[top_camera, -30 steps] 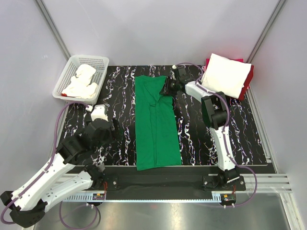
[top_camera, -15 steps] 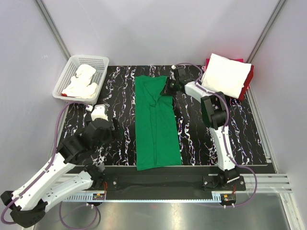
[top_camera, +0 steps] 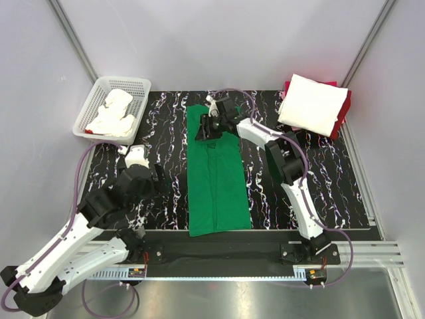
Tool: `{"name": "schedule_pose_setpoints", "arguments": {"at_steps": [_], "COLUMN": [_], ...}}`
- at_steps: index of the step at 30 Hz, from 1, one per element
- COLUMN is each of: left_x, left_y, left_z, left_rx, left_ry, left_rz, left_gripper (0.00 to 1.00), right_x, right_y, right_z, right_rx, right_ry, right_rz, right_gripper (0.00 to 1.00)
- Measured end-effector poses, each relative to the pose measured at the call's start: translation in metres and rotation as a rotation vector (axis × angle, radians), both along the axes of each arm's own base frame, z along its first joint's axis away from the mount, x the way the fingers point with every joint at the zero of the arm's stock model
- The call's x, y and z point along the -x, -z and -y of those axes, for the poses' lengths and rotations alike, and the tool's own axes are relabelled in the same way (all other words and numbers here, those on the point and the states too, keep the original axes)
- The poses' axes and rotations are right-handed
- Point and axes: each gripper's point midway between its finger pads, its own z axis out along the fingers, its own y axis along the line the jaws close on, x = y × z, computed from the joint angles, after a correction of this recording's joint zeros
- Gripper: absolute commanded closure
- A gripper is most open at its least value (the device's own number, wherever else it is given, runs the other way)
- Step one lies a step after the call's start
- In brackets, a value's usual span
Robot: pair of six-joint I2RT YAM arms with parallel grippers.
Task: Fold and stack the t-shirts
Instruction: Fold the tshirt
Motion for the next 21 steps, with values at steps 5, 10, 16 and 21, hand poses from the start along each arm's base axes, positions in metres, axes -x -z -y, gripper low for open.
{"name": "schedule_pose_setpoints", "arguments": {"at_steps": [5, 10, 16, 21], "left_x": [0.000, 0.000, -0.001, -0.005], "left_y": [-0.001, -0.001, 0.004, 0.027], "left_z": [0.000, 0.000, 0.002, 0.014], "left_rx": [0.004, 0.004, -0.015, -0.079], "left_ry": [0.000, 0.000, 0.002, 0.036], "left_rz": [0.004, 0.004, -0.017, -0.119], "left_gripper": [0.14, 0.14, 0.13, 0.13], "right_x": [0.004, 0.005, 0.031, 0.083], "right_y": [-0.001, 0.006, -0.023, -0.109], "right_z": [-0.003, 0.004, 0.036, 0.087], "right_rx": [-0.005, -0.002, 0.039, 0.049], "right_ry": [-0.048, -0.036, 0.052, 0.200], "right_rz": [0.026, 0.029, 0.010, 0.040], "right_gripper": [0.25, 0.20, 0.16, 0.16]}}
